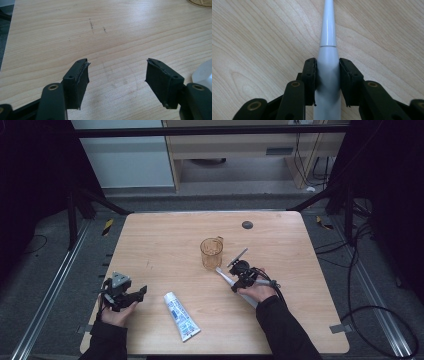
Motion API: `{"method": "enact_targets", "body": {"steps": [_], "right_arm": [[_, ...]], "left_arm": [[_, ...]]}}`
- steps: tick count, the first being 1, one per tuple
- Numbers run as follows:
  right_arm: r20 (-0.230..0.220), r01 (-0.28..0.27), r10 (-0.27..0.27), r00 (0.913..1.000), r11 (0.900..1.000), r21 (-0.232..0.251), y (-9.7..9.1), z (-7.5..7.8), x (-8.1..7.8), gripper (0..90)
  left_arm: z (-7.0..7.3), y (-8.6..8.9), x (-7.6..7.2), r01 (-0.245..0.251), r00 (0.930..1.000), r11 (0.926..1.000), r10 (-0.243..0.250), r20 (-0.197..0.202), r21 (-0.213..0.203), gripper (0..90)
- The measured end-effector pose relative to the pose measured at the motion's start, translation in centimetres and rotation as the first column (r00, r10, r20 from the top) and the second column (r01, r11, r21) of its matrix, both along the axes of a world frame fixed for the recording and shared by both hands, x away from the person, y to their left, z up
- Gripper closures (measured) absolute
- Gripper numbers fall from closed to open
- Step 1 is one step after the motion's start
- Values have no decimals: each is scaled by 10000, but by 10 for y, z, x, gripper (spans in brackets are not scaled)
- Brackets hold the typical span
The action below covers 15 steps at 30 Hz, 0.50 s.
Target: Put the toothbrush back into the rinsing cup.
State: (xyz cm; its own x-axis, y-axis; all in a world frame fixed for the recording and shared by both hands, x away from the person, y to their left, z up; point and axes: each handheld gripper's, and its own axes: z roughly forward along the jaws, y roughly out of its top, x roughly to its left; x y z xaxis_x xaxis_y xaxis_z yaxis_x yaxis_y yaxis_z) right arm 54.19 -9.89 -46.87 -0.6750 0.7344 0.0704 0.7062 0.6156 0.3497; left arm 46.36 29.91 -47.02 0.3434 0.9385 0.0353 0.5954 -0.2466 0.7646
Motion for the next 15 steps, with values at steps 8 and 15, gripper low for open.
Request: {"method": "enact_targets", "body": {"steps": [8, 15], "right_arm": [[306, 5, -17, 9995, 9993, 387, -3, 14, -6, 675], [834, 9, -91, 9965, 9952, 978, -7, 31, -15, 676]], "left_arm": [[0, 0, 0, 12, 10000, 10000, -12, -4, 12, 339], [0, -1, 0, 20, 10000, 10000, -20, -3, 15, 340]]}}
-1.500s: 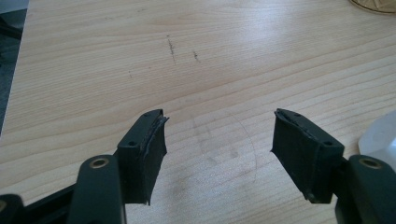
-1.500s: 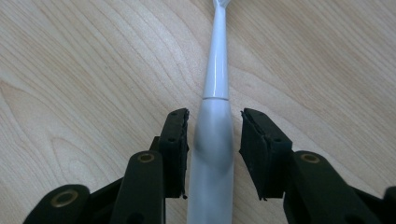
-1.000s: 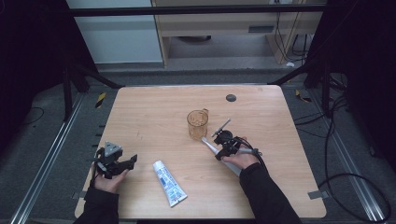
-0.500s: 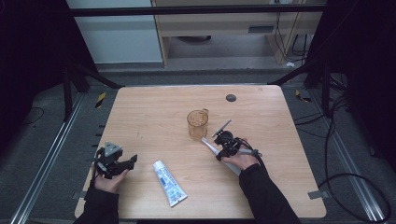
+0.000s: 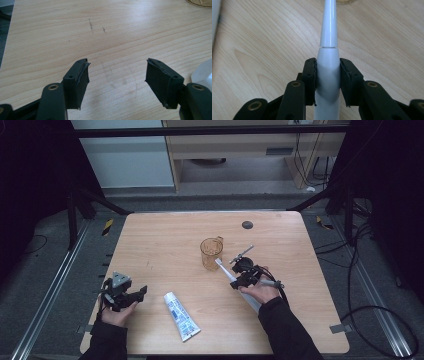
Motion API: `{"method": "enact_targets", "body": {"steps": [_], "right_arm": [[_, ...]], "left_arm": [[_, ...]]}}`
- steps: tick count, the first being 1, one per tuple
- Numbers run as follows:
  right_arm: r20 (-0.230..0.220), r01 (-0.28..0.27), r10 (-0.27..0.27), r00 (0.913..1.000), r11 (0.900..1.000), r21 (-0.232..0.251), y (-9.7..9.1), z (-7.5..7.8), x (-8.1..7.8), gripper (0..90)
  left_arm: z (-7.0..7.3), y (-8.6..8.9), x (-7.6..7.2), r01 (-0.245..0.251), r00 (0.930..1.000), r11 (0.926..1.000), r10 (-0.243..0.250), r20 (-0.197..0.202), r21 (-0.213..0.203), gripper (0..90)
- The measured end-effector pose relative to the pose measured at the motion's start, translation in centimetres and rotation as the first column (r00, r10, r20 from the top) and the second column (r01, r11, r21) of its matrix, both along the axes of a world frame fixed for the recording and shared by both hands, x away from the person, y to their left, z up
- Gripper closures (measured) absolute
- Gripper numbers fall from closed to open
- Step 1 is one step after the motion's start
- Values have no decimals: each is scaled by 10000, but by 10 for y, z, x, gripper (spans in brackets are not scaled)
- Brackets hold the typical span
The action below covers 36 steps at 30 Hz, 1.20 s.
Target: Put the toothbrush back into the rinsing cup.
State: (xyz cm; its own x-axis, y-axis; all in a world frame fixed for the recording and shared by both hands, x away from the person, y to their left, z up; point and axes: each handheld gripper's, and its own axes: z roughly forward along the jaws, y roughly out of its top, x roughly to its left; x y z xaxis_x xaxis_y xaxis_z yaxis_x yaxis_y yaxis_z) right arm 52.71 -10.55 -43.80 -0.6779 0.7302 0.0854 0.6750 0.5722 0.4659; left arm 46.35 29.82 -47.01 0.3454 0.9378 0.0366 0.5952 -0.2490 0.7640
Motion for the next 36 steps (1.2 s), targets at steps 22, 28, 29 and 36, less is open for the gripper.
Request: {"method": "enact_targets", "body": {"steps": [22, 28, 29, 36], "right_arm": [[1778, 462, -811, 9807, 9803, 1921, -22, 40, -13, 677], [2541, 762, -1497, 9555, 9577, 2776, -30, 49, -17, 676], [2587, 832, -1616, 9523, 9536, 2895, -31, 50, -17, 676], [3248, 1205, -2572, 9101, 9144, 3866, -39, 59, -21, 676]], "left_arm": [[0, 0, 0, -2, 10000, 10000, 2, 13, -7, 340], [0, 0, 0, -11, 10000, 10000, 11, 15, -12, 340], [0, 0, 0, -11, 10000, 10000, 11, 15, -13, 340], [0, 0, 0, -14, 10000, 10000, 14, 15, -18, 340]]}}
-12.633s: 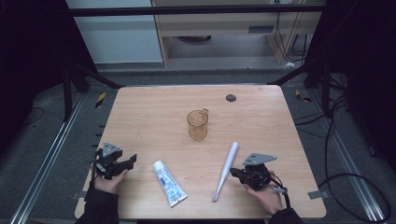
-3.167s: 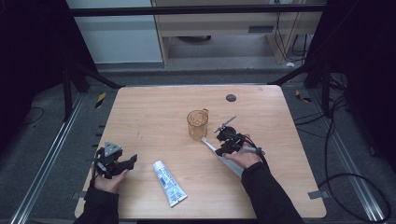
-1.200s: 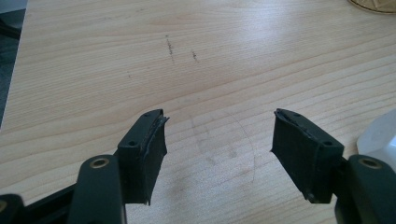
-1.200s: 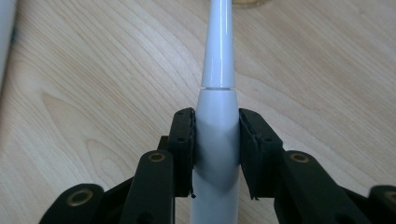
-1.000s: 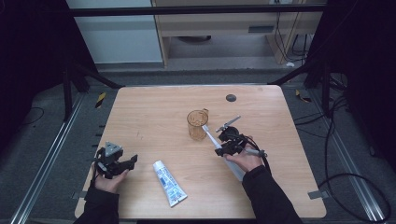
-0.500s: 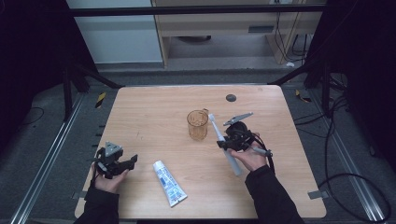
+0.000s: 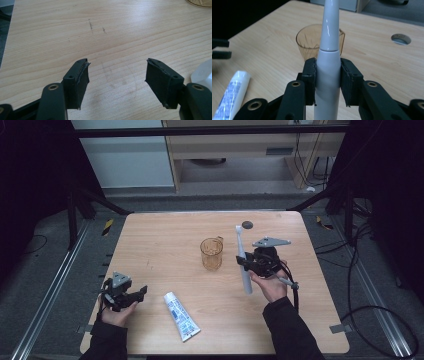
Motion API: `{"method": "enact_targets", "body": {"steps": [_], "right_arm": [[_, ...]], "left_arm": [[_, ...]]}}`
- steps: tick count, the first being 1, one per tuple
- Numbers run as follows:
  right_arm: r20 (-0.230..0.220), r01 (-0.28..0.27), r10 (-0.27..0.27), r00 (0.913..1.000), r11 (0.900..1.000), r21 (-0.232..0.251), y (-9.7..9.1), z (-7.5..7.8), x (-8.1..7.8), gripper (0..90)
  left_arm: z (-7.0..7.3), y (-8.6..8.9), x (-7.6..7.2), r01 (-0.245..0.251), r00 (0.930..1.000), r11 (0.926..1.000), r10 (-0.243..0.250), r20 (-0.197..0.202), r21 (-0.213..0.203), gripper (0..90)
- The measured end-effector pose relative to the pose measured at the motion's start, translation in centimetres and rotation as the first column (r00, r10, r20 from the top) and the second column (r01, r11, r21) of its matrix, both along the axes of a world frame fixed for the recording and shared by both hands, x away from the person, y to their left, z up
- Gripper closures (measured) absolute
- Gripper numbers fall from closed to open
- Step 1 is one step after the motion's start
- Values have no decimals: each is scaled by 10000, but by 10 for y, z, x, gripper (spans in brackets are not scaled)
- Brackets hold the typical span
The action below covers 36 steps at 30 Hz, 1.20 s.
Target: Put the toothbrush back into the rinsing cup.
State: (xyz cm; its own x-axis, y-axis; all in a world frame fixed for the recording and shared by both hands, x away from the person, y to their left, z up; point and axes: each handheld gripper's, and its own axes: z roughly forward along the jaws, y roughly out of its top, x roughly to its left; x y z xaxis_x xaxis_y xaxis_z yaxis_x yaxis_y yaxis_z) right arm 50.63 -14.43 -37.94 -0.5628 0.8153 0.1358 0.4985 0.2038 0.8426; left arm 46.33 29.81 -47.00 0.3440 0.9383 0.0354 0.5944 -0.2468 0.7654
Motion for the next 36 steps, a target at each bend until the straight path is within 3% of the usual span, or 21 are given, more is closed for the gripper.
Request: {"method": "enact_targets", "body": {"steps": [8, 14, 23, 36], "right_arm": [[985, 497, -577, 9935, 9954, 817, -1, 11, -2, 676], [1637, 748, -972, 9817, 9876, 1378, 2, 19, 0, 676], [2121, 980, -1362, 9677, 9786, 1812, 8, 25, 7, 676], [2784, 1279, -1975, 9399, 9600, 2491, 21, 36, 21, 676]], "left_arm": [[0, 0, 0, 1, 10000, 10000, -1, -9, 0, 340], [0, 0, 0, -5, 10000, 10000, 5, 5, -27, 340], [0, 1, 0, -8, 10000, 10000, 8, 5, -41, 341], [1, 1, 0, -20, 10000, 10000, 20, 25, -84, 341]]}}
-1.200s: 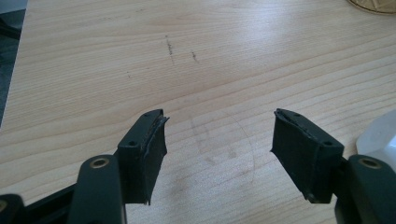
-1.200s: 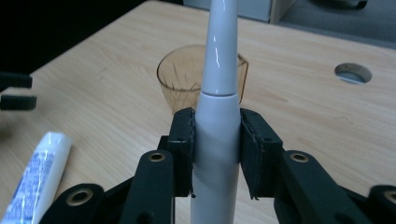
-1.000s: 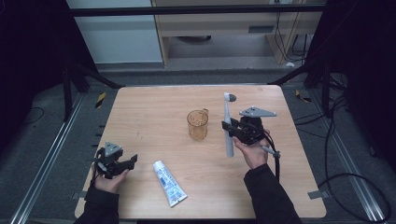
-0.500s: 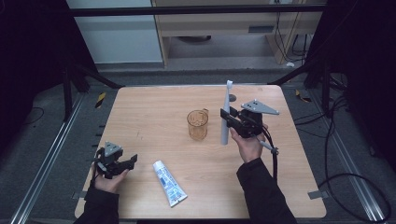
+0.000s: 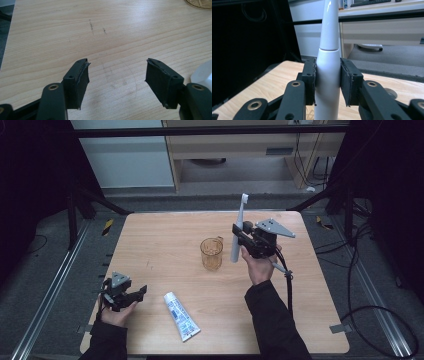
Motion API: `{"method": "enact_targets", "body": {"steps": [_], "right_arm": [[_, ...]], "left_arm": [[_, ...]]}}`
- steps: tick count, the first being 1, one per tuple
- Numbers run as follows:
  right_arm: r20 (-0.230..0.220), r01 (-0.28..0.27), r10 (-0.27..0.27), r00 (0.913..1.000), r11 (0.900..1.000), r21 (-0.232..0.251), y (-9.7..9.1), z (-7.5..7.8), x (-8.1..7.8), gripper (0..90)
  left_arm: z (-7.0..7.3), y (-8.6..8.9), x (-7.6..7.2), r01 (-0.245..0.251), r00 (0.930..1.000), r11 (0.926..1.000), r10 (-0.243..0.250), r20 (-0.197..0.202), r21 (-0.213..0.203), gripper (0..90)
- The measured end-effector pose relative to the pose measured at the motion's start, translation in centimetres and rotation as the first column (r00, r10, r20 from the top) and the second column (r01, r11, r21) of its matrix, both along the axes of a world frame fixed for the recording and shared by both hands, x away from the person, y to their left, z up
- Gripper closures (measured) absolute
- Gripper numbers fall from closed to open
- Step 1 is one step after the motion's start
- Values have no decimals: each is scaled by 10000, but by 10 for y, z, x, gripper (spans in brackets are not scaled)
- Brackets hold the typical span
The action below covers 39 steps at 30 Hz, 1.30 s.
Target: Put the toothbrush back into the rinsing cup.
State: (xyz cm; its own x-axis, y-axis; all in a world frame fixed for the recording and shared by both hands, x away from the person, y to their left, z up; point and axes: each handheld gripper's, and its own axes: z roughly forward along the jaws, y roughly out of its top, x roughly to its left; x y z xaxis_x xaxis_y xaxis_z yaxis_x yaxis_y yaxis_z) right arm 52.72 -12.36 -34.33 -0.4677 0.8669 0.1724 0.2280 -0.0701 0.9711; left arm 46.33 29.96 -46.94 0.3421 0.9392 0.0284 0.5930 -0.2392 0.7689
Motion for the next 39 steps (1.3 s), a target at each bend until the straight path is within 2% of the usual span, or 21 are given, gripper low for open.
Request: {"method": "enact_targets", "body": {"steps": [8, 25, 39], "right_arm": [[137, 166, -166, 9998, 9999, 33, 10, 2, 10, 676], [747, 616, -631, 9952, 9979, 222, 28, 17, 31, 675], [646, 776, -788, 9948, 9968, 215, 37, 4, 46, 676]], "left_arm": [[0, 0, 0, -6, 10000, 10000, 6, 8, -15, 342], [1, 0, 0, -6, 10000, 10000, 6, 31, -59, 342], [1, 0, 0, -5, 10000, 10000, 5, 25, -87, 343]]}}
